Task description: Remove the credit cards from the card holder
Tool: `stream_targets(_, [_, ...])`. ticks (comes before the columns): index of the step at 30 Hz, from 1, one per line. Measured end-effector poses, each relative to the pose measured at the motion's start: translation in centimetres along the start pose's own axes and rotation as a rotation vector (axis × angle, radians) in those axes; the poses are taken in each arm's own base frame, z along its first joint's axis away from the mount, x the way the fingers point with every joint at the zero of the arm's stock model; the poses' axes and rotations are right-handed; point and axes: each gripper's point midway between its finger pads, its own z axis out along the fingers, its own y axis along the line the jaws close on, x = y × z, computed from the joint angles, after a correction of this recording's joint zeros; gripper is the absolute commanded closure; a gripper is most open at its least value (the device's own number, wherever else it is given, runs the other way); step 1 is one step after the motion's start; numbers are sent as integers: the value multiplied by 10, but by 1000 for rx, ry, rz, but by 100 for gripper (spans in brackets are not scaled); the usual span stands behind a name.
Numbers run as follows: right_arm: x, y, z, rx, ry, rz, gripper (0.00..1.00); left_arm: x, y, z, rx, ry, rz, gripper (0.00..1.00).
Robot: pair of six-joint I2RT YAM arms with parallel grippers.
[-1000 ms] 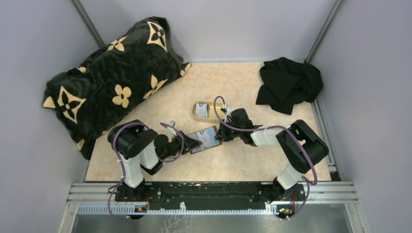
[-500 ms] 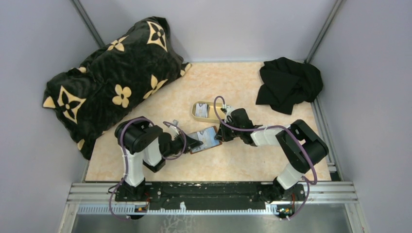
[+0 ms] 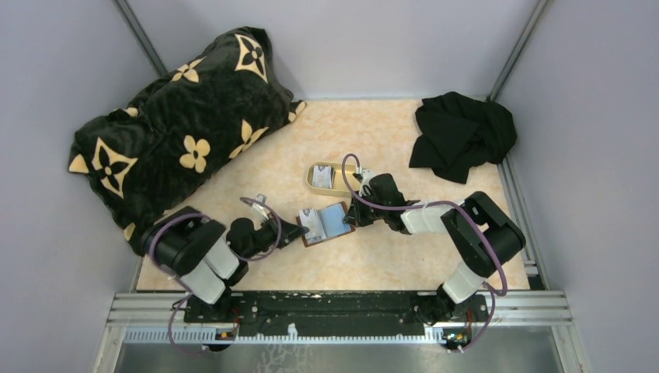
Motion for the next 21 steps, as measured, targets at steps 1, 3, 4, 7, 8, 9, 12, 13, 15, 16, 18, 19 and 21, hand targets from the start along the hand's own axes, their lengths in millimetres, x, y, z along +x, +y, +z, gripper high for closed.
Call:
stream_targets(1, [0,0,0,1,0,0,100,-2,-4,-1,14,-7,17,100])
stream_targets(3, [0,0,0,1,-1,1,100,-12,-21,-4,45,-28,85,100])
stream_targets(4, [0,0,0,1,-1,0,100,-17,-29,-5,56,-39,118,100])
stream_targets(7, [-1,0,0,0,-3,0,100,-38,-61,-7,89,-83,215,100])
stream_targets(8, [0,0,-2,-1,-5,-1,100,-45,-71,-9,102,-101,239,100])
stream_targets(9, [1,1,-3,-4,-6,-1,98,-50,-80,-11,111,-116,260,100])
stream_targets(12, [1,8,-14,-29,-18,5,80,-54,-87,-15,106,-120,288,100])
stream_targets(13, [-2,13,-19,-49,-34,4,76,-52,-84,-15,93,-107,283,100])
stream_targets(15, [-13,29,-31,-101,-78,-9,70,-45,-75,-14,72,-73,267,100])
stream_targets(16, [-21,37,-36,-129,-106,-21,67,-41,-72,-13,67,-52,258,100])
stream_targets(18, [-38,54,-49,-183,-166,-52,63,-33,-67,-11,66,-15,236,100])
stream_targets(19, [-44,61,-55,-206,-190,-68,62,-29,-65,-10,72,2,226,100])
stream_targets(21, [-54,72,-62,-238,-217,-90,61,-22,-66,-9,93,34,203,100])
